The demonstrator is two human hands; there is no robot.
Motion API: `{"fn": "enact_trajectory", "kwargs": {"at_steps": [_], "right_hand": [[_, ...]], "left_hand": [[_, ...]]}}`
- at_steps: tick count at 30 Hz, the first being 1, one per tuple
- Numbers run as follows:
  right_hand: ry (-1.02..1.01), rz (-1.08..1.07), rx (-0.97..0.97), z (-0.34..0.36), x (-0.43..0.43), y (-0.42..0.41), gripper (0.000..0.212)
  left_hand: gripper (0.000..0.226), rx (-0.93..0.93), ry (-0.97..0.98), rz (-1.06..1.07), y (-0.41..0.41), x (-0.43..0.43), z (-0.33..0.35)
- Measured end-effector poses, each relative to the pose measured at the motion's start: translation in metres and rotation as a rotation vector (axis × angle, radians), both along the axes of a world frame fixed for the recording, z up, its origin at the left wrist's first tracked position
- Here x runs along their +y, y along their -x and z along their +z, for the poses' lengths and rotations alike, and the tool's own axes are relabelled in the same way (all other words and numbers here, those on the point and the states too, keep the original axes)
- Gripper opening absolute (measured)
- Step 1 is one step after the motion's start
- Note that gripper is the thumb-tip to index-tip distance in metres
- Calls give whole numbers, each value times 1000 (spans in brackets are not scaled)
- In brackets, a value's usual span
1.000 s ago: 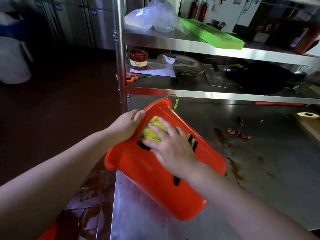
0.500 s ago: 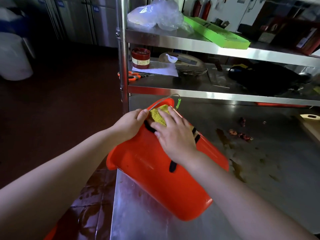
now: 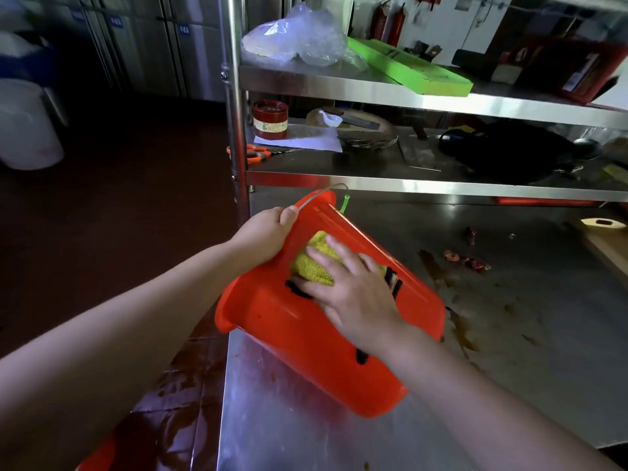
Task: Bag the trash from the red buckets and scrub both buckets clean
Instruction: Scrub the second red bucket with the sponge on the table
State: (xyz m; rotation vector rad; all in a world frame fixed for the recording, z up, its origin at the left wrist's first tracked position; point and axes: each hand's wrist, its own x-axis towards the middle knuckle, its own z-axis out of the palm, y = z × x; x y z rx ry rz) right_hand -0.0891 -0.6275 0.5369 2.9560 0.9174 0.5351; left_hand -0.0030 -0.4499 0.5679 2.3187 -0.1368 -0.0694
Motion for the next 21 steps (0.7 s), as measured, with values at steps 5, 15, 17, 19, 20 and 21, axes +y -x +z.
{"fn": "enact_trajectory", "kwargs": {"at_steps": [5, 15, 17, 19, 20, 21], "right_hand": [[-265, -222, 196, 17, -19, -16, 32], [-483, -343, 357, 16, -58, -66, 33], [-539, -367, 376, 18, -62, -73, 33], [-529, -420, 337, 18, -57, -74, 33], [-500, -448, 296, 18, -52, -71, 34], [-453, -449, 238, 18, -46, -65, 35]], "left_hand": [[55, 162, 119, 18, 3, -12, 7], [65, 296, 435, -120, 54, 52, -38], [81, 295, 433, -121, 66, 57, -53], [83, 271, 441, -109, 66, 53, -55], [85, 256, 446, -98, 64, 50, -55], [86, 232, 442, -93, 62, 46, -54]]}}
